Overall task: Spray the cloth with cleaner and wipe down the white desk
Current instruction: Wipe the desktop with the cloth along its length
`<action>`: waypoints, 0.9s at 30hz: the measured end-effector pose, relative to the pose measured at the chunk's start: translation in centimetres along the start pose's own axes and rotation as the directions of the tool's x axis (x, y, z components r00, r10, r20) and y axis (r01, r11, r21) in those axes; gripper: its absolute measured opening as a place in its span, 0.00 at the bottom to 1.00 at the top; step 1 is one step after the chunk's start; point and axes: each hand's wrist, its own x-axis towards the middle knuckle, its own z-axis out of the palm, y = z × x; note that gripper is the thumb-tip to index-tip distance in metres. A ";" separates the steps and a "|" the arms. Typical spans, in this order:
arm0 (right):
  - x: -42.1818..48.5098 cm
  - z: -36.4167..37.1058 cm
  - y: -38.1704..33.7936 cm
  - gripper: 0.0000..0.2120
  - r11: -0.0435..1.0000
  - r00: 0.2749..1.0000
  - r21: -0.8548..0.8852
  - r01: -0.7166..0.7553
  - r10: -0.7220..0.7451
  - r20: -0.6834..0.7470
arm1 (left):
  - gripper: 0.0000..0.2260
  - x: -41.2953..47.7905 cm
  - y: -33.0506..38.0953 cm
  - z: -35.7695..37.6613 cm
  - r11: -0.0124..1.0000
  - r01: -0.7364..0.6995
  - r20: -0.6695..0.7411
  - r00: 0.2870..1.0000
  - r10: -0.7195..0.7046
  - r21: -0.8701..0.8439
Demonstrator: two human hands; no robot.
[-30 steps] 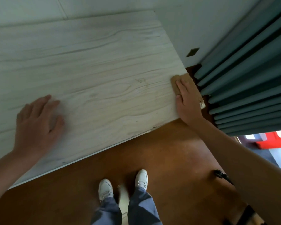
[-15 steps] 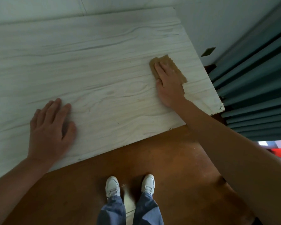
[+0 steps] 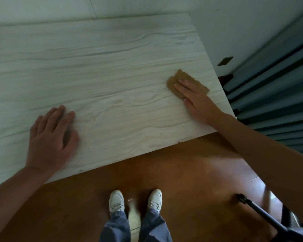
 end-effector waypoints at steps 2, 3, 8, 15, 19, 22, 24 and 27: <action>-1.5 -1.2 2.1 0.26 0.999 0.999 -0.004 -0.050 0.050 0.018 | 0.28 0.1 0.0 -0.1 1.000 0.002 0.005 1.000 -0.002 -0.006; -2.4 -1.7 2.9 0.26 0.998 0.998 -0.012 -0.059 0.059 0.032 | 0.28 0.1 0.0 -0.1 1.000 0.007 0.013 1.000 -0.006 -0.013; -8.1 -3.1 5.6 0.26 0.993 0.993 -0.055 -0.104 0.107 0.057 | 0.29 0.1 -0.7 0.7 0.998 0.042 0.040 0.998 -0.040 -0.055; -10.4 0.7 1.2 0.26 0.884 0.862 0.035 -0.467 0.463 -0.206 | 0.29 0.2 -2.5 2.5 0.996 0.070 0.069 0.995 -0.066 -0.052; -9.4 2.4 -2.0 0.26 0.838 0.796 0.144 -0.526 0.544 -0.265 | 0.29 0.2 -2.3 2.5 0.997 0.068 0.075 0.995 -0.065 -0.043; -8.9 2.7 -3.8 0.26 0.843 0.805 0.171 -0.510 0.538 -0.252 | 0.27 0.3 -1.9 2.0 0.999 0.030 0.056 0.998 -0.029 -0.017; -8.4 3.0 -5.7 0.26 0.855 0.825 0.138 -0.500 0.518 -0.226 | 0.27 0.3 -1.7 1.9 1.000 0.012 0.041 0.999 -0.012 -0.019; -7.4 4.0 -10.1 0.27 0.874 0.858 0.131 -0.467 0.484 -0.170 | 0.27 0.4 -1.5 1.7 0.999 0.005 0.019 1.000 -0.004 -0.043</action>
